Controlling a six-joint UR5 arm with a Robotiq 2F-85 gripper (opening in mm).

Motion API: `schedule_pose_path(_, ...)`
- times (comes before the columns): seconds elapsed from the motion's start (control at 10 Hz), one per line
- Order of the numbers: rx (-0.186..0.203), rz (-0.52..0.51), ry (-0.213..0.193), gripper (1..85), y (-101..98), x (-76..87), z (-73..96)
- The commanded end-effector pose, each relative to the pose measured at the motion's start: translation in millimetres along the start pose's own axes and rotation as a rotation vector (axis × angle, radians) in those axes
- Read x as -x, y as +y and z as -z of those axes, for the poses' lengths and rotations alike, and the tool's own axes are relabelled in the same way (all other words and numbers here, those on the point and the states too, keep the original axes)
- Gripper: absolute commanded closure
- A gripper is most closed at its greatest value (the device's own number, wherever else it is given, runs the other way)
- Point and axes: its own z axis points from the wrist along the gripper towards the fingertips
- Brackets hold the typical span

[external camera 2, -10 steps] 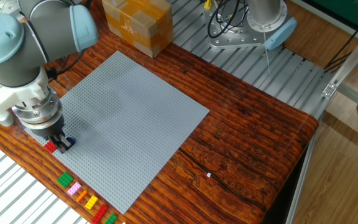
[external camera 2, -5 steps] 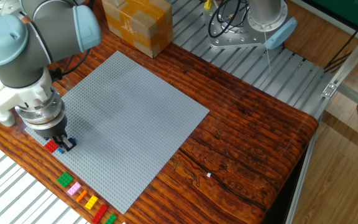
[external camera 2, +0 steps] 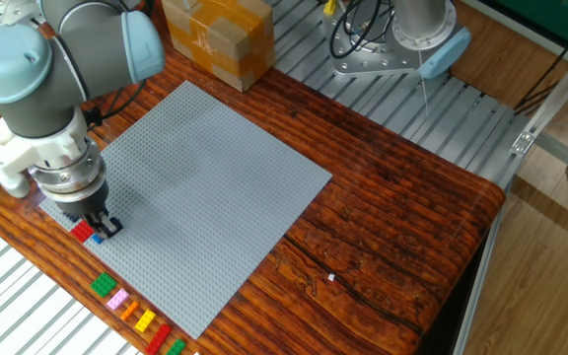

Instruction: Build with small Lego blocks

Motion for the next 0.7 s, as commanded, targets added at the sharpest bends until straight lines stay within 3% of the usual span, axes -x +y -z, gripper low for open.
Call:
schedule_pose_path(0.0, 0.006, 0.000, 0.025, 84.7, -5.8, -7.4, 9.4)
schedule_pose_path(0.2, -0.011, -0.024, 0.071, 84.7, -6.5, -12.4, 24.3)
schedule_pose_path(0.3, -0.022, -0.059, 0.073, 84.7, 1.0, -4.2, 32.5)
schedule_pose_path(0.4, -0.029, -0.062, 0.099, 84.7, 2.5, -9.5, 33.0)
schedule_pose_path(0.5, -0.025, -0.070, 0.095, 84.7, 3.7, -5.9, 32.9)
schedule_pose_path(0.6, -0.049, -0.066, 0.096, 84.7, -4.6, -3.1, 33.8)
